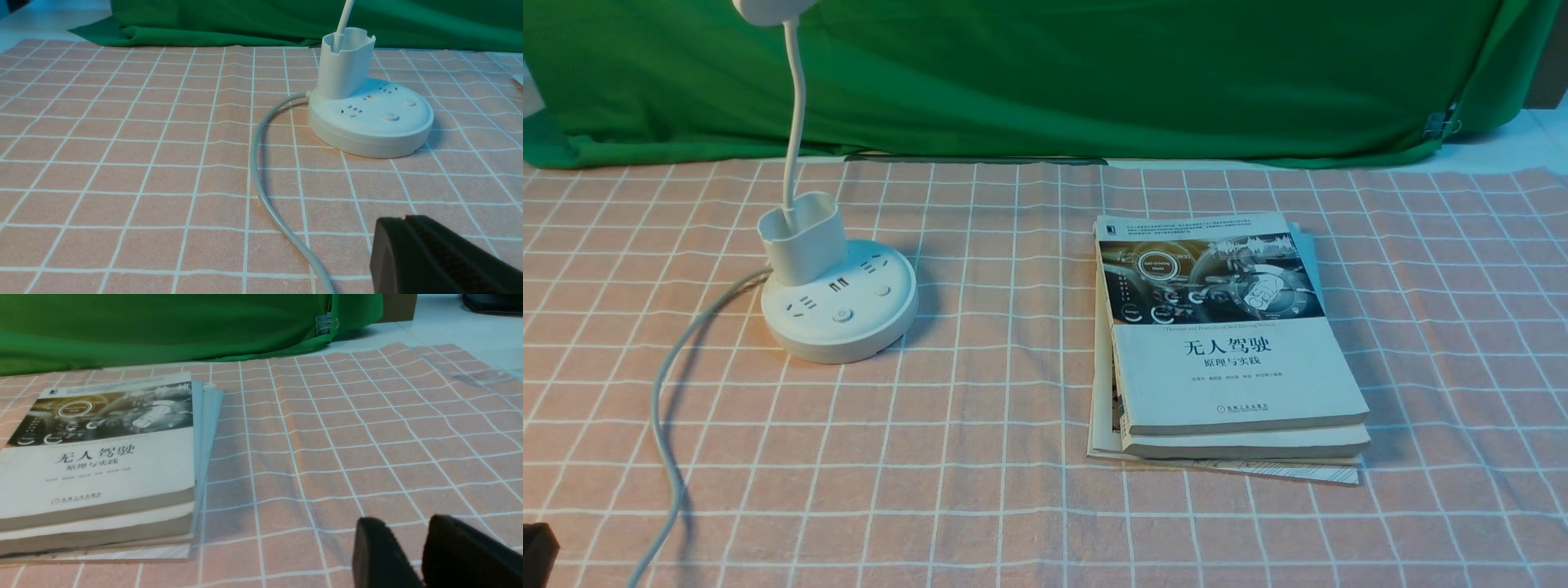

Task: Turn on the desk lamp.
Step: Use the left arm to press the button switch on the lamp holder

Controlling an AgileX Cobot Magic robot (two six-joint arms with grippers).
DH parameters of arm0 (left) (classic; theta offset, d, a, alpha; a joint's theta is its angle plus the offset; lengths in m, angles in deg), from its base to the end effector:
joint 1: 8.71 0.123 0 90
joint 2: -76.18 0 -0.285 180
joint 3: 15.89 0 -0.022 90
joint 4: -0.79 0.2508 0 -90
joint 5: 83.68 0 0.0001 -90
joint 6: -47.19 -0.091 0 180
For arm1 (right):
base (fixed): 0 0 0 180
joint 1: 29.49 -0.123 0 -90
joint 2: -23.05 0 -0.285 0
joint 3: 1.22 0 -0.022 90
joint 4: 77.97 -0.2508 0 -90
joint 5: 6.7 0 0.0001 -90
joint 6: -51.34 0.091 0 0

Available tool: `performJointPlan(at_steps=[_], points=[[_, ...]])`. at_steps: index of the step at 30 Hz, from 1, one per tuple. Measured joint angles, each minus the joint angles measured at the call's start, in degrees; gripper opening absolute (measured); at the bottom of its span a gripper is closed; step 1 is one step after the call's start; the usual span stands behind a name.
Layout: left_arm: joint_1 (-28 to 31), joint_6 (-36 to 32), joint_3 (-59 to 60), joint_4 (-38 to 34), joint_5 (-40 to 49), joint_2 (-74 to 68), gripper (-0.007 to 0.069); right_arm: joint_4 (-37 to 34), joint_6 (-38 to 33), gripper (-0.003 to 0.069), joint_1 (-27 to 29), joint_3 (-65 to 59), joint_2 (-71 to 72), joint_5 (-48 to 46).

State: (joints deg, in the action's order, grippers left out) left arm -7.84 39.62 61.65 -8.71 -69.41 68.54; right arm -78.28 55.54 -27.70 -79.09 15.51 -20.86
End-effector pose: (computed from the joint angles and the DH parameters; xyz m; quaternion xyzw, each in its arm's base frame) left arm 0.0554 -0.0029 0.1892 -0.0035 0.7618 -0.0199 0.6475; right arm 0.0554 -0.0016 0.1872 0.0415 0.7625 0.0158 0.6455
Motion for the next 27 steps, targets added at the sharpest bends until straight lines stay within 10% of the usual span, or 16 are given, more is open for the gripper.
performJointPlan(at_steps=[15,23,27], points=[[0.0,0.0,0.0,0.5,-52.9,0.0,0.0023,0.0,0.0,0.0238,0.0,0.0,0.0,-0.1],[0.0,9.0,-1.0,3.8,-60.3,0.1,0.0023,0.0,0.0,0.0238,0.0,0.0,0.0,-0.1],[0.0,11.3,-10.4,6.4,-48.0,-0.6,0.0023,0.0,0.0,0.0238,0.0,0.0,0.0,0.0]])
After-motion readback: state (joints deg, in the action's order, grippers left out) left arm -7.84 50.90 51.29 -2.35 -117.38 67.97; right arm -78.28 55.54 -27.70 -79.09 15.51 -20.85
